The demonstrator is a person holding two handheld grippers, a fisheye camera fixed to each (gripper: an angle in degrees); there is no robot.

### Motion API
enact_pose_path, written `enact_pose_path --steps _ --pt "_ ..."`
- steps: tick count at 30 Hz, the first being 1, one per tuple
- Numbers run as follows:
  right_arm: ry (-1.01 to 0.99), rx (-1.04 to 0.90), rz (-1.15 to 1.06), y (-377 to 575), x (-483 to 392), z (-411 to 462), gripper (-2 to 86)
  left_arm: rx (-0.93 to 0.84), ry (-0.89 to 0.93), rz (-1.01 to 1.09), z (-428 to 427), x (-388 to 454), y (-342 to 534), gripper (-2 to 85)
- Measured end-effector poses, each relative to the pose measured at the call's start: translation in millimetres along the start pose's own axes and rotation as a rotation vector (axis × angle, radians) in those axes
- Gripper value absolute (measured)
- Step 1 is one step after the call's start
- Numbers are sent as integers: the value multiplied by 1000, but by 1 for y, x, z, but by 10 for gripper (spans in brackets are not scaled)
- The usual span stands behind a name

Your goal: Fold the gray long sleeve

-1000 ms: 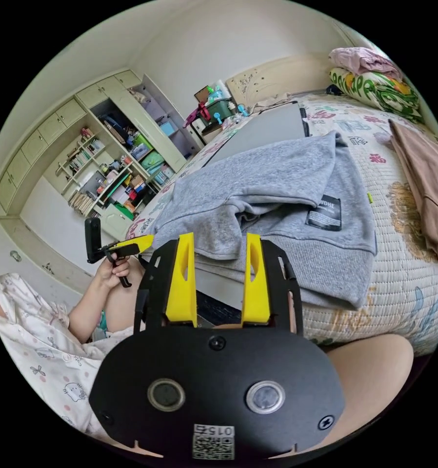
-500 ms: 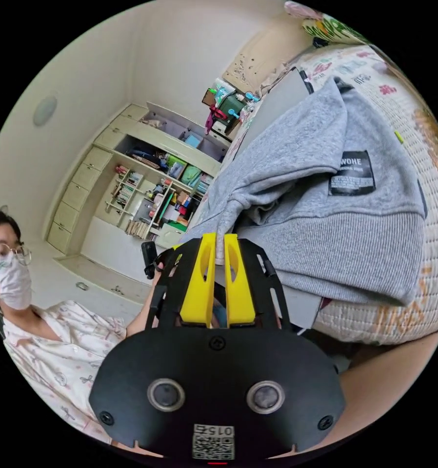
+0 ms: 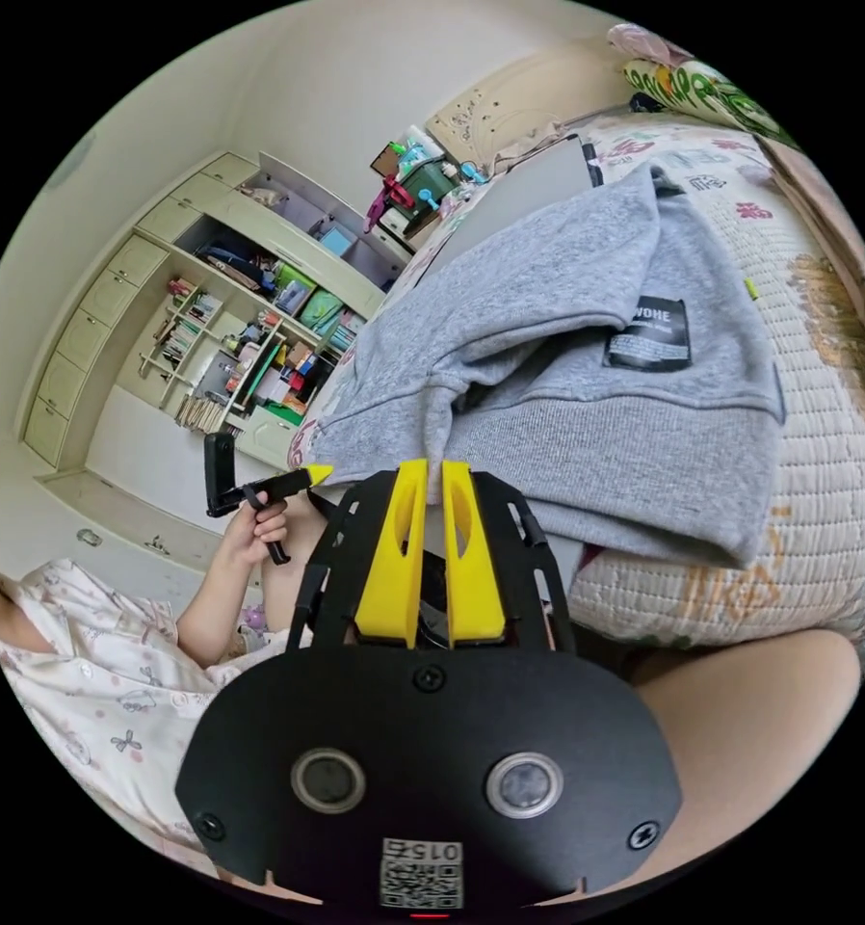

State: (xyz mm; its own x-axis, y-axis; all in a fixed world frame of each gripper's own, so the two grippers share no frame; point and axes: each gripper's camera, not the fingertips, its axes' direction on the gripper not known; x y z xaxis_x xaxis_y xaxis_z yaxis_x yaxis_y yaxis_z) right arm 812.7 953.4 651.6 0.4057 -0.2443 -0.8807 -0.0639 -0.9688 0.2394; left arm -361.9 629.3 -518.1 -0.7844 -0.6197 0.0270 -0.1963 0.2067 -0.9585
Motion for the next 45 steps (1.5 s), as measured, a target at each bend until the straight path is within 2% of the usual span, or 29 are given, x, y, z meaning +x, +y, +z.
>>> enact_pose_path --steps 4,6,7,10,12,15,19,24,29,32,36,41,43,45 --pt "21 113 63 -12 -9 -50 55 8 -179 105 -35 48 -9 41" --pt "22 223 147 -24 -4 -80 72 95 -342 169 -60 89 -16 41" --pt "19 245 160 -28 -3 -85 73 119 -358 190 -64 99 -19 43" --pt "-2 278 197 -51 1 -94 83 162 -294 306 -66 150 -46 57" --pt "-29 228 213 -75 3 -83 100 127 -148 389 -41 187 -76 67" --pt "-89 152 200 -95 -3 -61 112 109 -66 445 -2 231 -106 75" --pt "-81 128 152 -102 -21 -44 93 70 -150 511 48 280 -130 83" --pt "-15 201 68 -107 -52 -41 24 5 -348 558 95 328 -151 79" --pt "64 199 73 -104 -66 -34 9 -11 -401 690 86 369 -158 49" --pt "199 119 48 -101 -84 -20 8 -103 -457 775 94 391 -165 44" --pt "298 82 22 -98 -101 0 16 -118 -431 753 98 396 -183 48" --pt "234 167 -53 -79 -117 -15 59 -104 -430 765 85 410 -198 57" --pt "225 224 -51 -64 -119 -31 72 -88 -387 752 73 413 -208 62" --pt "243 312 -31 -41 -119 -53 81 -52 -246 733 50 413 -225 65"
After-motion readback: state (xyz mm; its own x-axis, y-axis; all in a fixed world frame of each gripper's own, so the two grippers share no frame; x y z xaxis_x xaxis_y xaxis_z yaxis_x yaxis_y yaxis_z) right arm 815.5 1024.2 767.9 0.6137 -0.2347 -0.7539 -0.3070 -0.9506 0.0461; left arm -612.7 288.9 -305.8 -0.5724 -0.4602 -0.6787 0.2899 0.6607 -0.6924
